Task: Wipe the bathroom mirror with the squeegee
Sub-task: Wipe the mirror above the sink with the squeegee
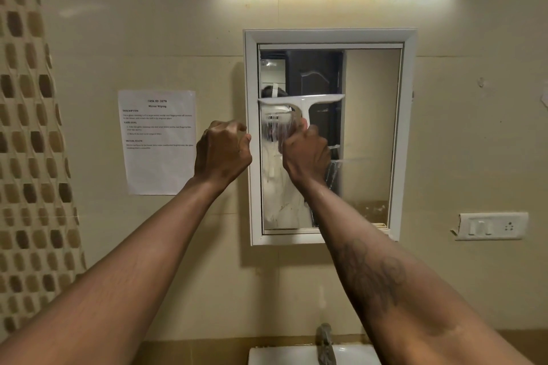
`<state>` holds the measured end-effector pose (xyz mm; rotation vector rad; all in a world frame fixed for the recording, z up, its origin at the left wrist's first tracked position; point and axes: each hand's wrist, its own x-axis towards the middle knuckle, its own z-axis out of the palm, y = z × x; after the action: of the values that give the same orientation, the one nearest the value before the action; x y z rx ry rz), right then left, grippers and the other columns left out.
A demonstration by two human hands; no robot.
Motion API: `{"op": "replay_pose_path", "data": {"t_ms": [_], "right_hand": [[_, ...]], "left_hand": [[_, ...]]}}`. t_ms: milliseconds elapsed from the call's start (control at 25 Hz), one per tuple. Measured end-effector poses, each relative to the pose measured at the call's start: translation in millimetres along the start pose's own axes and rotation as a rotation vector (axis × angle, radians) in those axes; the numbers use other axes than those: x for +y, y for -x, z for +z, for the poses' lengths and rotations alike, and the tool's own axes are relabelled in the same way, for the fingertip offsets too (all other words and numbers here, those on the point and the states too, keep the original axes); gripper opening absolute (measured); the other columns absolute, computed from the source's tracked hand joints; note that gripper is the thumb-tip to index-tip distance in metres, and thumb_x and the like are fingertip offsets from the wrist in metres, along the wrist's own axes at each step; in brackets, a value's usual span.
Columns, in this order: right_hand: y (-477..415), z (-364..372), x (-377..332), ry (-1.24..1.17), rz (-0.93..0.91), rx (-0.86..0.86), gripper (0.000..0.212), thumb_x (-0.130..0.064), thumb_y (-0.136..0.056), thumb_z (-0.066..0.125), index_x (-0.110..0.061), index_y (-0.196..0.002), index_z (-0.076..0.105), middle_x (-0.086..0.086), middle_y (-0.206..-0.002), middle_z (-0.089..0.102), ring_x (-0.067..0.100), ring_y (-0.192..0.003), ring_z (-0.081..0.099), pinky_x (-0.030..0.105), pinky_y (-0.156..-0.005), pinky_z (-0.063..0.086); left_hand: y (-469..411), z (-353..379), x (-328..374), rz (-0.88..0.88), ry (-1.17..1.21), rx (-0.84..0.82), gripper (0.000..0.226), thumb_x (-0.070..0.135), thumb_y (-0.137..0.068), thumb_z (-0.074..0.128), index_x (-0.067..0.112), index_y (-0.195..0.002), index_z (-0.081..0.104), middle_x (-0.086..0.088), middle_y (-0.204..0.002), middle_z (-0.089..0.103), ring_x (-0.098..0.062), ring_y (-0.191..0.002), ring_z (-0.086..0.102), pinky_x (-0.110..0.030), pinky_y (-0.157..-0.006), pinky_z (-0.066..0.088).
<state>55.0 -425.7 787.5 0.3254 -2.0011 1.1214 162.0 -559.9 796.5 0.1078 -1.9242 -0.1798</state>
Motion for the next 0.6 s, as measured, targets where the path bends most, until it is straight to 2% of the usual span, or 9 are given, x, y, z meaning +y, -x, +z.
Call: {"op": "replay_pose_path", "data": {"t_ms": [160, 240, 320, 400, 480, 600], "right_hand": [[33, 3, 22, 0.083, -0.009, -0.073, 0.043, -0.046, -0.113, 0.029, -0.020, -0.115, 0.063, 0.002, -0.108, 0.066, 0.020, -0.092, 0.065, 0.042, -0.081, 0.058], [32, 1, 21, 0.084, 0.002, -0.079, 0.041, -0.046, -0.112, 0.031, -0.019, -0.113, 0.062, 0.002, -0.105, 0.065, 0.021, -0.090, 0.066, 0.042, -0.081, 0.058], [21, -4, 11, 0.031, 0.048, -0.037, 0.048, -0.049, -0.112, 0.027, -0.016, -0.109, 0.062, 0.001, -0.097, 0.064, 0.020, -0.083, 0.066, 0.040, -0.073, 0.058], [3, -10, -2, -0.069, 0.067, 0.027, 0.053, -0.049, -0.112, 0.025, -0.012, -0.104, 0.062, -0.001, -0.083, 0.060, 0.015, -0.071, 0.062, 0.031, -0.059, 0.049], [-20, -17, -16, -0.190, 0.045, 0.102, 0.051, -0.045, -0.112, 0.028, -0.011, -0.098, 0.063, -0.004, -0.073, 0.058, 0.010, -0.060, 0.059, 0.025, -0.053, 0.040], [-54, -31, -37, -0.232, 0.010, 0.166, 0.046, -0.041, -0.112, 0.031, -0.012, -0.100, 0.064, -0.003, -0.074, 0.062, 0.010, -0.061, 0.063, 0.027, -0.052, 0.048]], "left_hand": [[9, -4, 3, -0.004, -0.008, -0.042, 0.022, 0.023, -0.091, 0.064, 0.011, -0.109, 0.071, -0.013, -0.101, 0.073, -0.032, -0.101, 0.065, -0.040, -0.078, 0.056], [8, -8, 7, -0.004, -0.009, -0.044, 0.023, 0.023, -0.091, 0.064, 0.010, -0.110, 0.071, -0.014, -0.101, 0.073, -0.032, -0.103, 0.065, -0.041, -0.079, 0.056], [5, -12, 11, 0.013, -0.008, -0.035, 0.024, 0.023, -0.092, 0.064, 0.011, -0.111, 0.071, -0.013, -0.102, 0.073, -0.031, -0.104, 0.065, -0.041, -0.080, 0.056], [1, -15, 15, 0.035, -0.004, -0.021, 0.024, 0.024, -0.092, 0.064, 0.012, -0.112, 0.071, -0.012, -0.103, 0.073, -0.030, -0.105, 0.065, -0.041, -0.082, 0.056], [-4, -18, 16, 0.050, -0.004, -0.001, 0.024, 0.024, -0.092, 0.064, 0.012, -0.112, 0.071, -0.010, -0.102, 0.074, -0.029, -0.105, 0.065, -0.040, -0.082, 0.056], [-12, -19, 16, 0.059, -0.012, 0.023, 0.024, 0.023, -0.092, 0.064, 0.012, -0.111, 0.072, -0.010, -0.100, 0.074, -0.030, -0.101, 0.066, -0.039, -0.079, 0.056]]}}
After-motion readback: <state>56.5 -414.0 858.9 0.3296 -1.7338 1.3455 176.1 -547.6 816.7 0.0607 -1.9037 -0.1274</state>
